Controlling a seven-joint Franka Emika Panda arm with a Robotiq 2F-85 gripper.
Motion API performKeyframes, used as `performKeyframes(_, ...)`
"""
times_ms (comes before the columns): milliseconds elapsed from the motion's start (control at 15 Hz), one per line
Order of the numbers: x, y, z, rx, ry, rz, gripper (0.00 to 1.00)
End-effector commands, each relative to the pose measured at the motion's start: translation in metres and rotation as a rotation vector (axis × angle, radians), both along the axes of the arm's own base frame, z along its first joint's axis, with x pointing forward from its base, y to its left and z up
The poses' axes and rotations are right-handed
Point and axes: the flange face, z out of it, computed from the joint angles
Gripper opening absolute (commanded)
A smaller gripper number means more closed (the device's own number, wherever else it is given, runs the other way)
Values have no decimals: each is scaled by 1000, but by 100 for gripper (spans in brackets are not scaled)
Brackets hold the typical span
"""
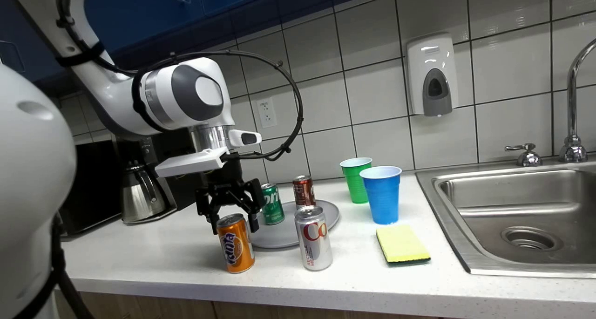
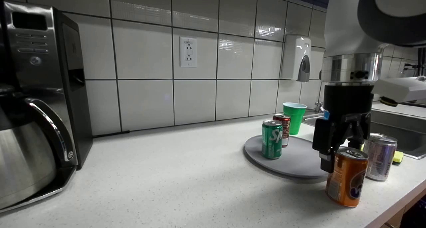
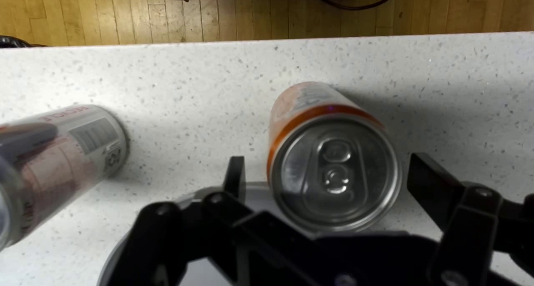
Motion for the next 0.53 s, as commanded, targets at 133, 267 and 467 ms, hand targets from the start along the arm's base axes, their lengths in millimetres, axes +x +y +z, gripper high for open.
performKeyframes(133,0,3,5,-1,-12,4,100)
performKeyframes(267,-1,5,6,4,-13,7,100)
performKeyframes(467,-2,8,8,6,-15,14,100)
